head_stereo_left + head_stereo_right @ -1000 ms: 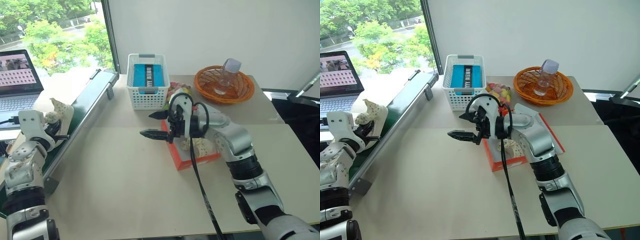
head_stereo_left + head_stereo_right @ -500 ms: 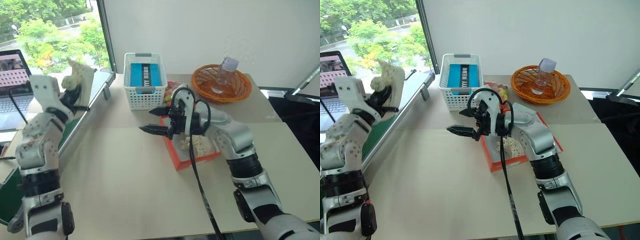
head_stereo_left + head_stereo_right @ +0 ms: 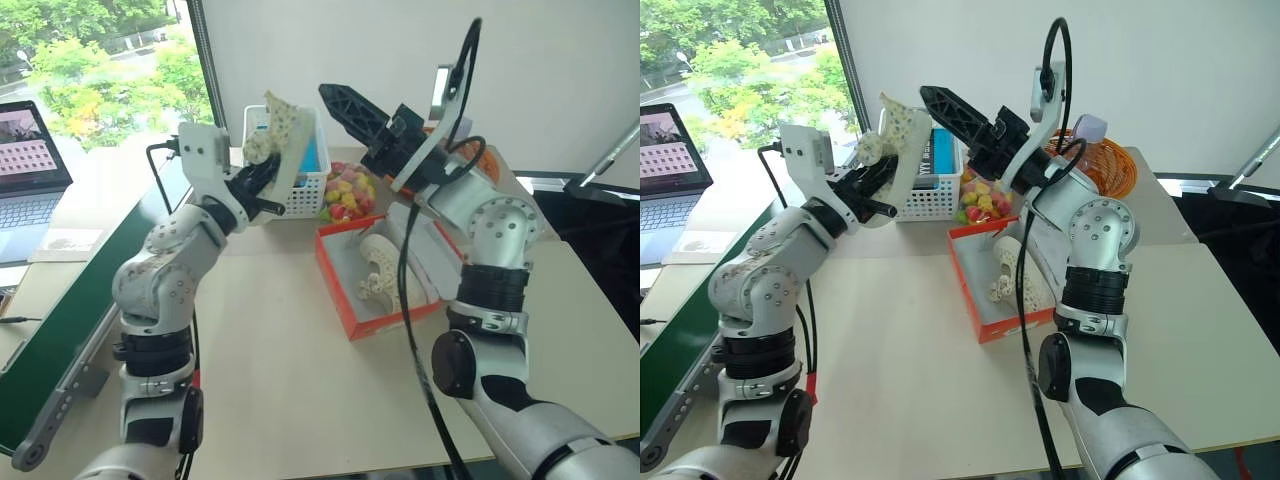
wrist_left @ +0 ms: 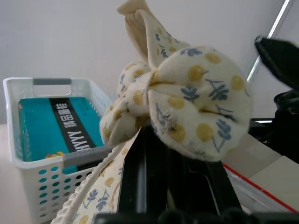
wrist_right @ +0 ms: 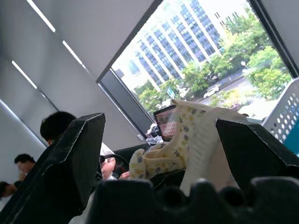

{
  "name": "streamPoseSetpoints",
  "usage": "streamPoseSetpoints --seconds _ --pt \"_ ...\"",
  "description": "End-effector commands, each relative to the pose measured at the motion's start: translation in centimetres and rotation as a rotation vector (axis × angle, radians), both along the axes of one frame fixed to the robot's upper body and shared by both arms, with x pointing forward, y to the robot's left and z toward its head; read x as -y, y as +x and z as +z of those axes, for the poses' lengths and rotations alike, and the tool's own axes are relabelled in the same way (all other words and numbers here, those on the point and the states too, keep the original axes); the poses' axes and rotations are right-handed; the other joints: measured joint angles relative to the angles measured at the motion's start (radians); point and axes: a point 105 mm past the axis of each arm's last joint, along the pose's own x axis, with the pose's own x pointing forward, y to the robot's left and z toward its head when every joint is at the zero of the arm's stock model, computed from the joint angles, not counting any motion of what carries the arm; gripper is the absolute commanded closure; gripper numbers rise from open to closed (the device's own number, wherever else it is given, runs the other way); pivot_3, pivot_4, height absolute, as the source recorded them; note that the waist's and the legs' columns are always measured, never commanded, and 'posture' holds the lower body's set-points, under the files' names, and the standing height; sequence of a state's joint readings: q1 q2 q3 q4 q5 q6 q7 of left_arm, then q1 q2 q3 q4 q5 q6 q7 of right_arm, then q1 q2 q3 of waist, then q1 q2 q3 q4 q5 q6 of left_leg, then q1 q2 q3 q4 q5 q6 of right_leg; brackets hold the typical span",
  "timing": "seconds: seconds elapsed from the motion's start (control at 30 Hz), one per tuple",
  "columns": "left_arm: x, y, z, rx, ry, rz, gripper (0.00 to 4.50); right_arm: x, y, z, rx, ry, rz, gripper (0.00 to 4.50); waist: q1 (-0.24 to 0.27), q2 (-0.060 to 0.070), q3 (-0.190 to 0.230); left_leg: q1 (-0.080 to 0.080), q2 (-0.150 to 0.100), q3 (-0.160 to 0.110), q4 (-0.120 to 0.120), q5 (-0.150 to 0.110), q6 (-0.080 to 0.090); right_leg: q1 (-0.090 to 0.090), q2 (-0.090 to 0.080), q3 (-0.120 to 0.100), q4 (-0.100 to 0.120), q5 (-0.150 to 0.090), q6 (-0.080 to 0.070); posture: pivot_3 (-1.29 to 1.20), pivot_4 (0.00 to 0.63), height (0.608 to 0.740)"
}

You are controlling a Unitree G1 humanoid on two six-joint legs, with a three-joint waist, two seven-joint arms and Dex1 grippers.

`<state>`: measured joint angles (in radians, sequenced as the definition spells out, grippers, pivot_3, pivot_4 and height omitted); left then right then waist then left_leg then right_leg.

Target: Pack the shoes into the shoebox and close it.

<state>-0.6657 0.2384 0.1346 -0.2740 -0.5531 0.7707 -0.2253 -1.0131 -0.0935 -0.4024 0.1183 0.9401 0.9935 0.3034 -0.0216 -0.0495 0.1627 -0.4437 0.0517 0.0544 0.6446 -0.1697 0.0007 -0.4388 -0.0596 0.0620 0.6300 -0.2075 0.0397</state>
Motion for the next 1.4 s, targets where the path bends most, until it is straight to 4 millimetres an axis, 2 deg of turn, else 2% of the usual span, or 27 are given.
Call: streamPoseSetpoints --seconds 0.03,0.4,0.53,0.63,0.73,1.0,1.1,1.3,1.4 --pt "1.7 -0.9 1.6 0.075 0.011 -0.07 4.44 0.0 -0.5 0.6 -0.004 0.005 0.003 0.0 -0.003 0.0 0.0 0.0 0.0 0.0 0.0 0.0 0.0 0.0 0.0 0.0 0.0 0.0 0.0 0.0 0.15 0.74" --pt "2.6 -0.4 2.5 0.093 -0.002 -0.102 4.44 0.6 0.4 -0.8 -0.079 -0.032 -0.07 0.0 -0.013 0.0 0.0 -0.001 0.0 -0.001 0.0 0.0 0.0 0.0 0.0 0.0 -0.001 0.0 0.001 0.0 0.15 0.74" --pt "2.0 -0.1 2.1 0.093 0.013 -0.083 4.44 2.1 0.7 -0.3 -0.073 -0.025 -0.111 0.0 -0.015 0.0 0.0 -0.001 0.0 -0.001 0.0 0.0 0.0 0.0 0.0 0.0 -0.001 0.0 0.001 0.0 0.15 0.74" --pt "1.5 0.0 2.5 0.084 -0.05 -0.066 4.44 3.9 1.1 -0.2 -0.078 -0.015 -0.164 0.0 -0.015 0.0 0.0 -0.001 0.0 -0.001 0.0 0.0 0.001 0.0 0.0 0.0 -0.001 0.0 0.001 0.0 0.15 0.74" --pt "1.9 -0.3 2.8 0.095 -0.056 -0.076 4.44 4.4 1.0 -0.4 -0.089 -0.009 -0.176 0.0 -0.016 0.0 0.0 -0.001 0.0 -0.001 0.0 0.0 0.001 0.0 0.0 0.0 -0.001 0.0 0.001 0.0 0.15 0.74" --pt "3.9 -0.8 3.0 0.096 -0.08 -0.119 4.44 3.0 0.5 -1.2 -0.109 -0.036 -0.129 0.0 -0.019 0.0 0.0 -0.001 0.0 -0.001 0.0 0.0 0.001 0.0 0.0 0.0 -0.001 0.0 0.001 0.0 0.15 0.74" --pt "5.8 -1.3 3.3 0.104 -0.09 -0.171 4.44 2.2 0.5 -1.4 -0.118 -0.029 -0.106 0.0 -0.019 0.0 0.0 -0.001 0.0 -0.001 0.0 0.0 0.001 0.0 0.0 0.0 -0.001 0.0 0.001 0.0 0.15 0.74" --pt "6.6 -1.5 3.8 0.109 -0.107 -0.183 4.44 1.7 0.8 -1.8 -0.136 -0.025 -0.101 0.0 -0.02 0.0 0.0 -0.001 -0.001 -0.001 0.0 0.0 0.001 0.0 0.0 0.0 -0.001 0.0 0.001 0.0 0.15 0.74" --pt "6.5 -1.6 4.0 0.113 -0.109 -0.182 4.5 1.8 0.9 -1.9 -0.14 -0.01 -0.105 0.81 -0.02 0.0 0.0 -0.002 -0.001 -0.001 0.0 0.0 0.001 0.0 0.0 0.0 -0.002 0.0 0.001 0.0 0.15 0.74"
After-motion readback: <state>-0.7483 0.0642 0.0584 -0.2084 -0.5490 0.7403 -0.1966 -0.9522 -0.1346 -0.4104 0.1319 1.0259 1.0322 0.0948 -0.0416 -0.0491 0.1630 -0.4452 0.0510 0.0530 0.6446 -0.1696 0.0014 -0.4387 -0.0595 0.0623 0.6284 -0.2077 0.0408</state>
